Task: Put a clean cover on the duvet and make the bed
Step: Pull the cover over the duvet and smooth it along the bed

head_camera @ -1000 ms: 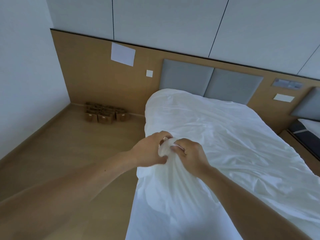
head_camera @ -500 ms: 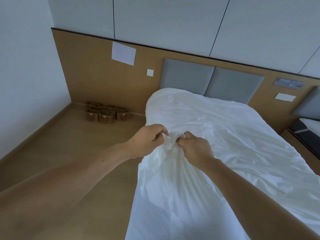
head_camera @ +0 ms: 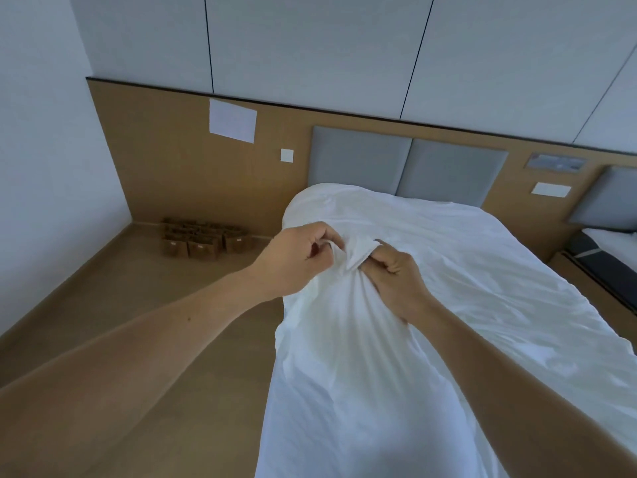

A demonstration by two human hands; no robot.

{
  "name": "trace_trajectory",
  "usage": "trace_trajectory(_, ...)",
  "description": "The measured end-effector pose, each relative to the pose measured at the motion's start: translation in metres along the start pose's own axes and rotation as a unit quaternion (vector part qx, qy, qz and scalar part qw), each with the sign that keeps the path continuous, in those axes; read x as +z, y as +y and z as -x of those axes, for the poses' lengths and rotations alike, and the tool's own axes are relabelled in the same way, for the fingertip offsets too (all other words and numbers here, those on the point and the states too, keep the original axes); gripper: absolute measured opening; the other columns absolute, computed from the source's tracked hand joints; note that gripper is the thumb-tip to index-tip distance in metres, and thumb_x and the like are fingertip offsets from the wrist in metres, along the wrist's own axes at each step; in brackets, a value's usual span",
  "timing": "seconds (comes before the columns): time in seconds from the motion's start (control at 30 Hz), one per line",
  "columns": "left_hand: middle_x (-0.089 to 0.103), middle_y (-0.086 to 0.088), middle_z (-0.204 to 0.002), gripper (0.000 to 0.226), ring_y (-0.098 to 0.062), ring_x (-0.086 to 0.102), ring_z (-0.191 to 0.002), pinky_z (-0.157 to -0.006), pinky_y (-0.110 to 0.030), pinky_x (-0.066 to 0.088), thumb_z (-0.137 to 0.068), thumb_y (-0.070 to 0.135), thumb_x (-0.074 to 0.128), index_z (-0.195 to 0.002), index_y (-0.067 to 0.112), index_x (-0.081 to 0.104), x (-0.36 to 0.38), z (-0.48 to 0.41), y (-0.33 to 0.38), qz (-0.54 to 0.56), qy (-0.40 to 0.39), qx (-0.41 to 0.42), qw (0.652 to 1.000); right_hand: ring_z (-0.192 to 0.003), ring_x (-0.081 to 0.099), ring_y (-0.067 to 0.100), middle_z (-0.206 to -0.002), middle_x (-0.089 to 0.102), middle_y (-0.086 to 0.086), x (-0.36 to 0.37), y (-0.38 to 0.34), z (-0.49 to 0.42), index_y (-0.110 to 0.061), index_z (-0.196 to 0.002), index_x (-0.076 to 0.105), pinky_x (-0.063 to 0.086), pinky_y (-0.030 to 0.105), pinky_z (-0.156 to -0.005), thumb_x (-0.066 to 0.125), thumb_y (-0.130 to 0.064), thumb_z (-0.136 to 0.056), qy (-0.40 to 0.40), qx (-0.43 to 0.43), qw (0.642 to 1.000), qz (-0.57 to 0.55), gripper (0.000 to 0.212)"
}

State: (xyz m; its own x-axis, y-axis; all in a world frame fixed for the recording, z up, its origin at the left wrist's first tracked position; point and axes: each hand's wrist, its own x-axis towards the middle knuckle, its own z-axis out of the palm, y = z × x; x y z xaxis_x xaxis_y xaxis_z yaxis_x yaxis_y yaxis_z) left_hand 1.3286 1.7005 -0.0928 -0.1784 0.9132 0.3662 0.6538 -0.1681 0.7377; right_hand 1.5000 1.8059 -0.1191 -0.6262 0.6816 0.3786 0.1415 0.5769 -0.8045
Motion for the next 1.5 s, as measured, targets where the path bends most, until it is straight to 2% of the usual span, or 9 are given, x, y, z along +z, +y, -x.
trace_trajectory(0.1, 0.052, -0.008, -0.057, 0.019, -0.012, 0.039, -0.048, -0.050, -0.028, 0.035, -0.097, 0.009, 0.050, -0.101, 0.019, 0.066, -0.003, 0.000, -0.001, -0.008, 0.031, 0.004, 0.999, -0.086, 0.060, -0.009, -0.096, 0.067, -0.012, -0.004, -0.011, -0.004, -0.024, -0.096, 0.072, 0.041, 0.005, -0.078, 0.057, -0.006, -0.098, -0.037, 0.011, 0.999, -0.005, 0.024)
trace_trajectory(0.23, 0.052, 0.017, -0.052, 0.017, -0.005, 0.044, -0.044, -0.048, -0.012, 0.032, -0.096, 0.004, 0.054, -0.101, 0.009, 0.069, 0.001, 0.005, 0.009, -0.029, 0.018, 0.076, 0.997, -0.089, 0.060, -0.014, -0.099, 0.068, -0.019, 0.000, -0.004, -0.004, -0.035, -0.098, 0.069, 0.042, 0.002, -0.078, 0.056, -0.013, -0.100, -0.108, 0.049, 0.992, 0.038, 0.027)
trace_trajectory(0.47, 0.045, 0.008, -0.050, 0.015, -0.005, 0.036, -0.044, -0.048, -0.016, 0.032, -0.095, 0.009, 0.056, -0.093, 0.021, 0.065, 0.006, 0.007, 0.014, 0.063, 0.002, 0.058, 0.996, -0.097, 0.056, 0.011, -0.097, 0.057, -0.019, 0.005, 0.004, -0.013, -0.037, -0.096, 0.055, 0.042, 0.023, -0.083, 0.040, -0.019, -0.102, -0.212, 0.069, 0.949, 0.225, 0.024)
trace_trajectory(0.63, 0.068, -0.016, -0.097, 0.018, -0.011, 0.055, -0.073, -0.075, -0.033, 0.050, -0.085, 0.020, 0.068, -0.103, 0.019, 0.071, 0.001, 0.000, -0.005, 0.079, -0.153, -0.026, 0.985, -0.074, 0.054, 0.008, -0.079, 0.058, -0.012, 0.007, 0.005, -0.011, -0.034, -0.074, 0.060, 0.042, 0.024, -0.068, 0.047, -0.004, -0.097, -0.067, 0.046, 0.994, 0.070, 0.040)
trace_trajectory(0.87, 0.069, 0.003, -0.101, 0.032, -0.012, 0.064, -0.091, -0.091, -0.037, 0.052, -0.098, 0.040, 0.058, -0.119, 0.018, 0.065, -0.015, -0.024, -0.017, 0.029, -0.083, -0.081, 0.993, -0.093, 0.059, 0.016, -0.101, 0.063, 0.001, -0.004, 0.007, -0.013, -0.009, -0.099, 0.069, 0.041, 0.017, -0.075, 0.050, -0.003, -0.097, -0.018, 0.015, 0.997, 0.072, 0.020)
trace_trajectory(1.0, 0.071, -0.009, -0.086, 0.034, -0.020, 0.065, -0.077, -0.078, -0.044, 0.054, -0.090, 0.038, 0.069, -0.095, 0.005, 0.070, -0.001, -0.029, -0.020, -0.067, -0.121, -0.083, 0.987, -0.091, 0.058, 0.019, -0.099, 0.061, 0.005, -0.003, 0.010, -0.010, -0.004, -0.097, 0.067, 0.045, 0.030, -0.080, 0.050, -0.002, -0.098, -0.026, -0.002, 0.995, 0.101, 0.017)
trace_trajectory(1.13, 0.059, 0.013, -0.059, 0.025, -0.001, 0.053, -0.053, -0.054, -0.016, 0.040, -0.093, 0.029, 0.068, -0.075, 0.012, 0.069, 0.003, -0.025, -0.020, -0.052, -0.059, -0.044, 0.996, -0.074, 0.052, 0.026, -0.089, 0.054, 0.002, -0.009, 0.016, -0.011, -0.002, -0.088, 0.061, 0.046, 0.041, -0.068, 0.047, -0.004, -0.098, -0.002, -0.036, 0.980, 0.197, 0.017)
trace_trajectory(1.33, 0.059, 0.010, -0.061, 0.026, -0.007, 0.052, -0.058, -0.057, -0.023, 0.041, -0.097, 0.021, 0.064, -0.078, 0.004, 0.069, -0.004, -0.037, -0.007, -0.072, 0.024, 0.066, 0.995, -0.059, 0.042, 0.021, -0.079, 0.047, 0.004, 0.004, 0.016, 0.005, -0.021, -0.096, 0.068, 0.034, 0.026, -0.045, 0.049, -0.004, -0.078, 0.047, -0.213, 0.894, 0.392, 0.032)
trace_trajectory(1.5, 0.062, 0.017, -0.066, 0.019, 0.001, 0.057, -0.064, -0.065, -0.014, 0.042, -0.095, 0.019, 0.066, -0.077, 0.013, 0.070, 0.002, -0.048, 0.019, -0.057, -0.045, 0.073, 0.995, -0.055, 0.028, 0.017, -0.072, 0.033, -0.007, 0.012, 0.015, 0.002, -0.010, -0.065, 0.052, 0.020, 0.022, -0.044, 0.044, -0.012, -0.084, 0.124, -0.163, 0.933, 0.297, 0.020)
